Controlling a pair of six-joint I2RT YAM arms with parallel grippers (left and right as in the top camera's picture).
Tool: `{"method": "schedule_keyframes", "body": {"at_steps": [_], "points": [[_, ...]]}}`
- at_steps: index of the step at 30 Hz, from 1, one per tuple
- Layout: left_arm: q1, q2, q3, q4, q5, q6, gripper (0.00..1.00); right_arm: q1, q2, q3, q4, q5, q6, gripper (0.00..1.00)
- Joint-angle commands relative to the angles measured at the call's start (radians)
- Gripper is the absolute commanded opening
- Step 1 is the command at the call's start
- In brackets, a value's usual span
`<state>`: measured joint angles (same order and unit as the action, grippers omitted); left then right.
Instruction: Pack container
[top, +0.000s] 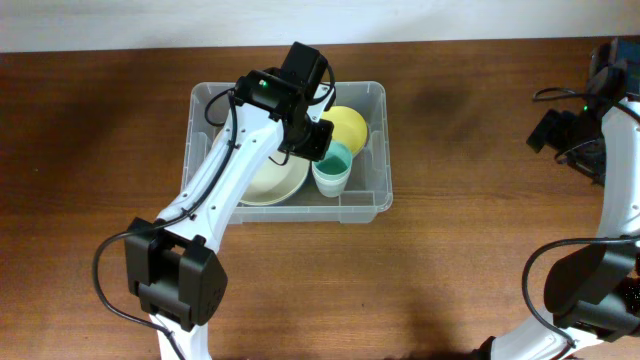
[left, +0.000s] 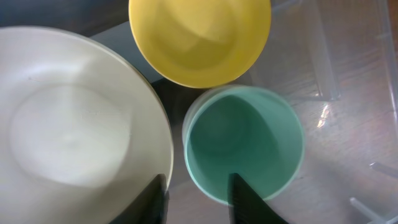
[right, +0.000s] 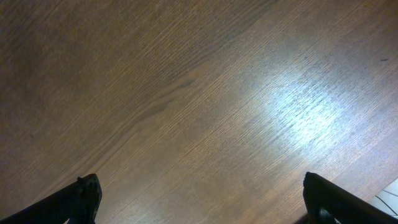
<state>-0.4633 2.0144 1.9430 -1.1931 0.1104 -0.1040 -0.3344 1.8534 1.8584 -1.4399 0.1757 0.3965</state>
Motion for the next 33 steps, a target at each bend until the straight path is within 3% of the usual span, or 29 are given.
{"method": "schedule_keyframes", "body": {"at_steps": [1, 2, 8, 13, 22, 26, 33], "points": [[0.008, 0.000, 0.003, 0.006, -0.008, 0.005, 0.95, -0.006, 0.002, -0.002, 0.000, 0.013, 0.008, 0.99], [0.008, 0.000, 0.003, 0.009, -0.014, 0.005, 0.99, -0.006, 0.002, -0.002, 0.000, 0.013, 0.008, 0.99], [0.011, -0.001, 0.040, 0.013, -0.176, 0.004, 1.00, -0.006, 0.002, -0.002, 0.000, 0.013, 0.008, 0.99], [0.048, -0.045, 0.140, -0.056, -0.216, -0.016, 1.00, -0.006, 0.002, -0.002, 0.000, 0.013, 0.008, 0.99], [0.220, -0.325, 0.142, -0.163, -0.217, -0.092, 1.00, -0.006, 0.002, -0.002, 0.000, 0.013, 0.008, 0.99], [0.291, -0.469, 0.063, -0.173, -0.211, -0.120, 1.00, -0.006, 0.002, -0.002, 0.000, 0.013, 0.008, 0.99], [0.293, -0.666, -0.232, -0.043, -0.194, -0.182, 1.00, -0.006, 0.002, -0.002, 0.000, 0.013, 0.008, 1.00]]}}
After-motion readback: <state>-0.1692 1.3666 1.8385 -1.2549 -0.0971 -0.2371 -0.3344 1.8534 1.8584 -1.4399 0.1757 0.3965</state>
